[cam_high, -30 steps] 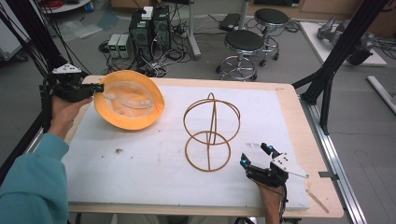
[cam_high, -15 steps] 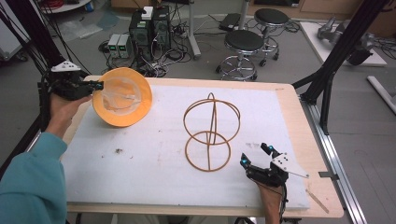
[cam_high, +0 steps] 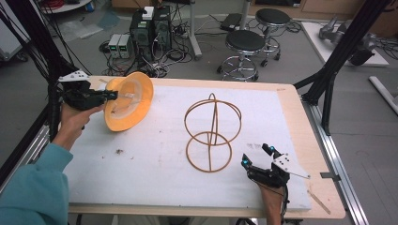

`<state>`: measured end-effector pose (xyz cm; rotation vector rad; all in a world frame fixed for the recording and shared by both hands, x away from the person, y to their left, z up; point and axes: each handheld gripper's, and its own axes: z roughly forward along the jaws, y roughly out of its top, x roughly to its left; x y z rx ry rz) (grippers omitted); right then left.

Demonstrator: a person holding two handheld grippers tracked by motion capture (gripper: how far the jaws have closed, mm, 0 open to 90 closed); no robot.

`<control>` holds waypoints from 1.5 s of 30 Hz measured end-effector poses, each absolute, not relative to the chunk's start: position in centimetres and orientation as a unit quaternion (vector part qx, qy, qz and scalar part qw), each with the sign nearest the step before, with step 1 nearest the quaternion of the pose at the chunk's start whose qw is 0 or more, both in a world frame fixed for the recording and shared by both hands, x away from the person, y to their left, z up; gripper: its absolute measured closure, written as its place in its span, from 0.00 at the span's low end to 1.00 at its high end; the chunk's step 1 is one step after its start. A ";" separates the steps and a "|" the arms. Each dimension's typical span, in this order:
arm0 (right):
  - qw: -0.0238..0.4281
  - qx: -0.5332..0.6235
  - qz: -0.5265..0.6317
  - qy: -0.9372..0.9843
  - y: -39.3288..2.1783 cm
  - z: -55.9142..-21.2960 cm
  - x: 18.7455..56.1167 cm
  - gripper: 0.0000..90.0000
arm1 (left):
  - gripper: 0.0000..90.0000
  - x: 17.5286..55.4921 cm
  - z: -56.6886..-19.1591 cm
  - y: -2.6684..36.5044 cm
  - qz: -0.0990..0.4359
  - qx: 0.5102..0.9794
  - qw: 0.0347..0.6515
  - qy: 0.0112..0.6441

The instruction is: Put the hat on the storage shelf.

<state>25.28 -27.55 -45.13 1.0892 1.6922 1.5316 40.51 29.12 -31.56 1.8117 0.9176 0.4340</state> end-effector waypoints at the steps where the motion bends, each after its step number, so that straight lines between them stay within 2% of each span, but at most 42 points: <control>1: 0.303 0.410 0.577 0.638 -27.5 -45.1 25.3 0.12 | 0.96 40.4 -31.6 28.7 0.178 0.752 0.510 0.378; 10: 0.304 0.408 0.578 0.637 -27.5 -45.1 25.3 0.12 | 0.96 38.5 -32.4 24.0 0.150 0.774 0.517 0.334; 20: 0.304 0.407 0.580 0.636 -27.6 -45.2 25.2 0.12 | 0.94 37.2 -32.7 21.5 0.127 0.792 0.513 0.305; 26: 0.304 0.407 0.581 0.636 -27.6 -45.2 25.2 0.12 | 0.88 36.1 -33.4 20.2 0.107 0.803 0.509 0.290; 30: 0.304 0.407 0.581 0.636 -27.6 -45.2 25.3 0.12 | 0.70 35.4 -33.7 19.8 0.099 0.801 0.515 0.289; 32: 0.305 0.406 0.581 0.636 -27.6 -45.2 25.3 0.12 | 0.60 35.2 -33.6 19.8 0.111 0.798 0.514 0.295; 36: 0.305 0.407 0.580 0.636 -27.6 -45.2 25.3 0.12 | 0.34 35.0 -33.4 19.9 0.132 0.790 0.514 0.306; 37: 0.304 0.408 0.580 0.636 -27.6 -45.2 25.2 0.12 | 0.20 35.0 -33.4 19.9 0.141 0.790 0.510 0.310; 42: 0.305 0.408 0.579 0.637 -27.6 -45.2 25.2 0.12 | 0.11 35.1 -33.4 20.2 0.155 0.787 0.510 0.311; 45: 0.304 0.407 0.579 0.637 -27.6 -45.2 25.3 0.12 | 0.09 35.2 -33.5 20.2 0.159 0.789 0.504 0.312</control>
